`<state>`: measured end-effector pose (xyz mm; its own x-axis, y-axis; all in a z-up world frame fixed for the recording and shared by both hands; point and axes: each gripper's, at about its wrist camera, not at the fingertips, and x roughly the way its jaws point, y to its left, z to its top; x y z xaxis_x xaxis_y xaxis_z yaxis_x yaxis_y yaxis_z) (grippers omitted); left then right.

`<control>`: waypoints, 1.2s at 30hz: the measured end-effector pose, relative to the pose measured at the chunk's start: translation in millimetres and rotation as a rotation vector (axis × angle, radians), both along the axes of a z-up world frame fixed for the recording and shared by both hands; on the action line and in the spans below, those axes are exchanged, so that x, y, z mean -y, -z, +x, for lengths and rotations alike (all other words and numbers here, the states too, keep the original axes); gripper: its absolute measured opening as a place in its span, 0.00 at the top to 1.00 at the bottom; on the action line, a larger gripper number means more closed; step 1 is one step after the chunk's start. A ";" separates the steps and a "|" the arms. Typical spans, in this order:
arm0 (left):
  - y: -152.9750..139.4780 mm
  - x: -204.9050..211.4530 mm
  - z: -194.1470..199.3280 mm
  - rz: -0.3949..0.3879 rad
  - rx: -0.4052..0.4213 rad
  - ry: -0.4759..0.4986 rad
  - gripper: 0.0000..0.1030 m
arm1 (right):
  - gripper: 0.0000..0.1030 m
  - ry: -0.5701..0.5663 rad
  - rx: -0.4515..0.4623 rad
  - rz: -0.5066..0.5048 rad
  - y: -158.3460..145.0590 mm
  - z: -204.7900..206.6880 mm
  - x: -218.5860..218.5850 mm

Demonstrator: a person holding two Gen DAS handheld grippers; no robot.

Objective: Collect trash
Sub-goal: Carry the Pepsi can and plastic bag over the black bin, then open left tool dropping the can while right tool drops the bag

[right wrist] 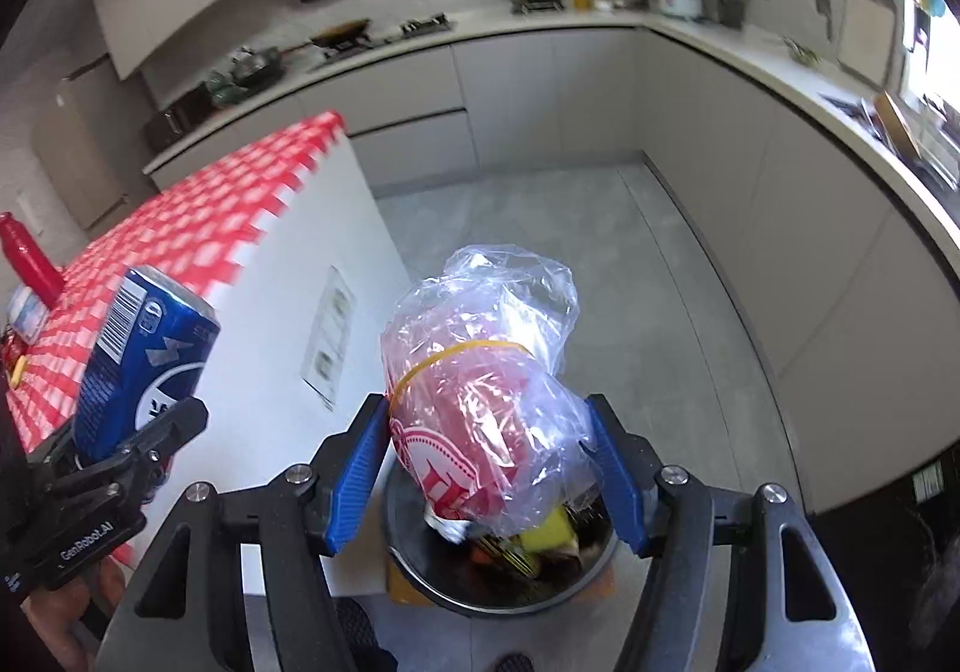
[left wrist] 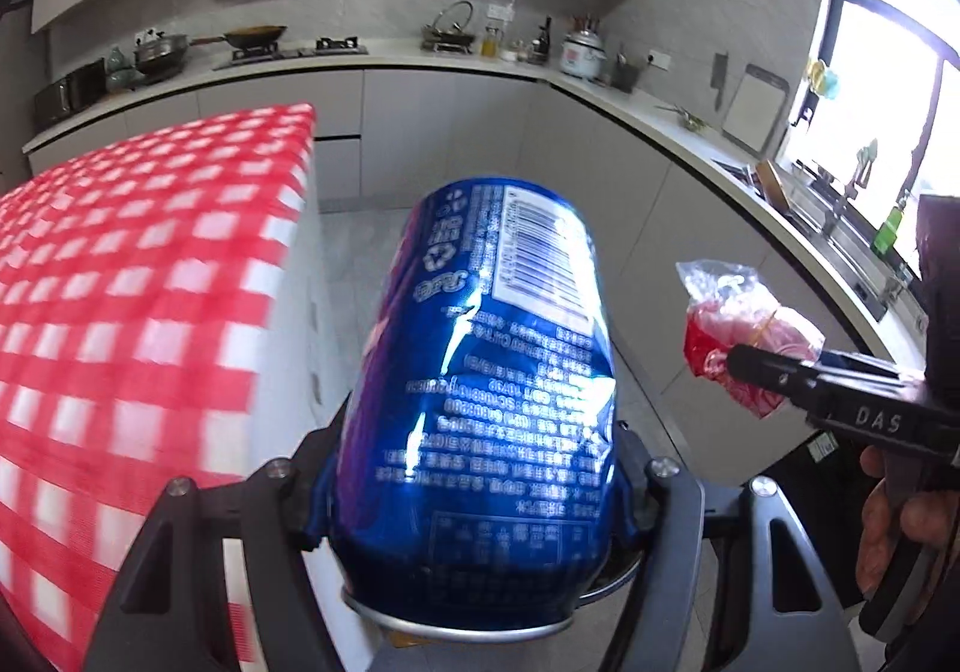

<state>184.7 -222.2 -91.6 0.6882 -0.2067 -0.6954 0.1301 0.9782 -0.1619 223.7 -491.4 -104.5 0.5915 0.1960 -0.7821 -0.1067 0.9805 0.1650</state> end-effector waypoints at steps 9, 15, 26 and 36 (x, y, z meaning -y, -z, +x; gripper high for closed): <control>40.8 22.8 6.2 0.021 -0.041 -0.020 0.34 | 0.34 0.016 -0.099 0.018 67.9 14.4 18.8; 68.0 34.5 9.3 0.032 -0.091 -0.043 0.34 | 0.29 0.037 -0.158 0.013 108.2 33.4 26.9; 102.3 83.3 14.9 -0.008 -0.149 -0.013 0.33 | 0.28 0.127 -0.083 0.053 80.9 34.1 68.1; 101.3 109.7 22.3 0.017 -0.150 -0.028 0.05 | 0.28 0.145 -0.078 0.064 72.5 23.2 86.5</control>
